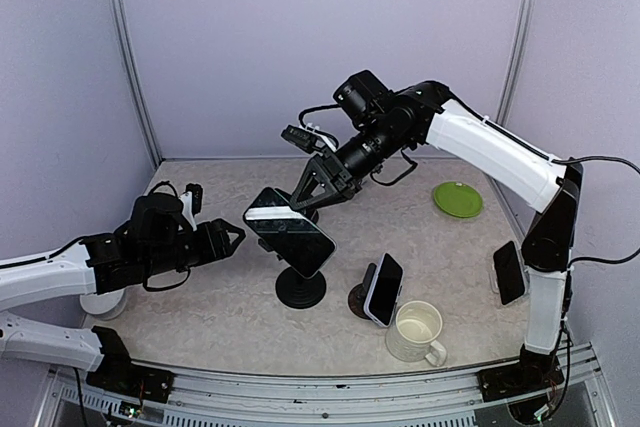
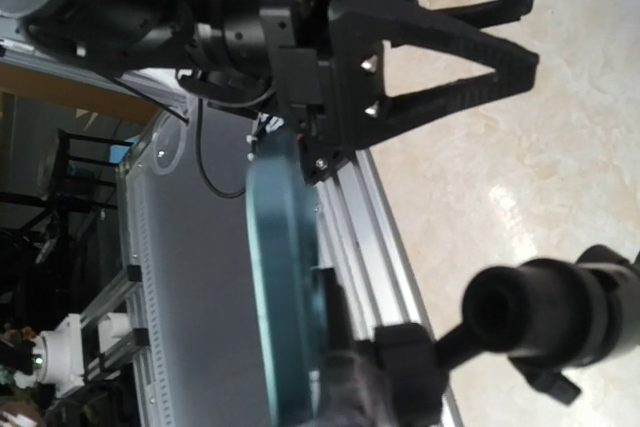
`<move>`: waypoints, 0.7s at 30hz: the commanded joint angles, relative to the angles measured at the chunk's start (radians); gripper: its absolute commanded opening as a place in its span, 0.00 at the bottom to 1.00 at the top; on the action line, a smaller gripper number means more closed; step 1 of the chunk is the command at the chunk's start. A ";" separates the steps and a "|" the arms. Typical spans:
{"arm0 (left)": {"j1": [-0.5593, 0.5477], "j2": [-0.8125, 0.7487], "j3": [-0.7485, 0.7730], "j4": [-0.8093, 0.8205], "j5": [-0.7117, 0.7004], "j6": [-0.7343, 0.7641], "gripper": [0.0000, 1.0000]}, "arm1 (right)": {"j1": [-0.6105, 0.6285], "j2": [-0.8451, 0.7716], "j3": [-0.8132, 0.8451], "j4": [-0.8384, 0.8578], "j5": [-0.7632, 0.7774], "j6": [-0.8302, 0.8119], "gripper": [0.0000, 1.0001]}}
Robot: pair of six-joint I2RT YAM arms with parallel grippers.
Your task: Remove the phone from the phone stand
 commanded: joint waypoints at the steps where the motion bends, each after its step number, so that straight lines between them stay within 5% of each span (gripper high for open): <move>1: -0.006 -0.015 0.025 -0.011 -0.010 0.018 0.68 | 0.010 -0.014 0.003 -0.024 0.019 -0.004 0.30; 12: -0.006 -0.032 0.062 -0.035 -0.007 0.046 0.68 | 0.011 -0.039 0.019 0.057 0.029 0.057 0.00; 21: -0.006 -0.036 0.191 -0.121 0.001 0.054 0.76 | -0.007 -0.170 -0.102 0.269 0.136 0.208 0.00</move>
